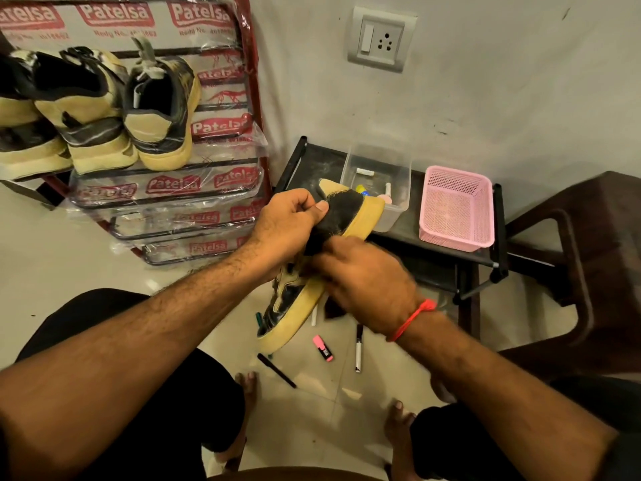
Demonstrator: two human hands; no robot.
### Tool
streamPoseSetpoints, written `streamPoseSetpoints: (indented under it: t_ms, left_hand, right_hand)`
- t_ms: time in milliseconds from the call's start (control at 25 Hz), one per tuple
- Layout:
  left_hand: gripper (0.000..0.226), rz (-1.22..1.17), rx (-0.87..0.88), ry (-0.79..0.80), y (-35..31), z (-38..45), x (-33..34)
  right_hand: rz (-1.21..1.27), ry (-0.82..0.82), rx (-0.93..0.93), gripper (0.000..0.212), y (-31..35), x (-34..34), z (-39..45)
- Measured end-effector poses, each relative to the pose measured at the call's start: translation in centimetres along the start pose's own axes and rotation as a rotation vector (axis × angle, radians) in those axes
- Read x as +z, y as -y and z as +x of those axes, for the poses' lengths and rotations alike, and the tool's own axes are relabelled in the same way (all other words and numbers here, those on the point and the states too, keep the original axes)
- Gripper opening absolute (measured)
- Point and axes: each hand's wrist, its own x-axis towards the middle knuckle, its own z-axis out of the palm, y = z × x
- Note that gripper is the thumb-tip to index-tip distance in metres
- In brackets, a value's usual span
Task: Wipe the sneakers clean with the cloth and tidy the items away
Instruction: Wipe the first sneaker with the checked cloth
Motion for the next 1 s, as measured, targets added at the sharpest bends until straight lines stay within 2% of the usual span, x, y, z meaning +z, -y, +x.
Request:
streamPoseSetpoints:
  t_ms: [120,240,320,360,480,560,640,840,1000]
  left_hand:
    - [0.029,-0.006,0.016,0.023,-0.2,-0.1,-0.2]
    - [0.031,0.005,0.018,0.095,0.2,-0.5,0.3]
    - [0.033,0.004,0.018,0.138,0.4,-0.5,0.3]
    - [0.034,-0.01,0.01,0.138,0.4,-0.5,0.2]
    - [0.037,-0.092,-0.034,0.127,0.5,0.0,0.0]
    - [0.04,-0.113,-0.058,0.152,0.5,-0.4,0.1]
    - [0.05,-0.148,-0.118,0.176,0.6,-0.6,0.3]
    - [0.069,-0.242,-0.253,0.085,-1.4,-0.5,-1.6]
    - [0.042,-0.35,-0.258,-0.011,-2.6,-0.7,-4.5]
  right_hand:
    - [0.017,-0.24,0.204,0.029,-4.7,-2.6,0.9]
    - [0.164,-0.328,0.497,0.023,-7.7,-3.9,0.4]
    - [0.299,-0.378,0.607,0.021,-8.5,-3.9,-0.1]
    - [0.381,-0.353,0.666,0.022,-8.5,-4.1,-0.2]
    - [0.697,-0.092,0.811,0.046,-8.1,-4.5,-0.4]
    - [0.858,-0.023,0.83,0.054,-7.6,-4.3,-0.5]
    - [0.958,-0.078,0.806,0.051,-7.1,-3.8,-0.3]
    - [0.975,-0.148,0.623,0.046,-5.5,-4.2,0.1]
    - [1.023,-0.108,0.507,0.036,-3.8,-4.8,0.9]
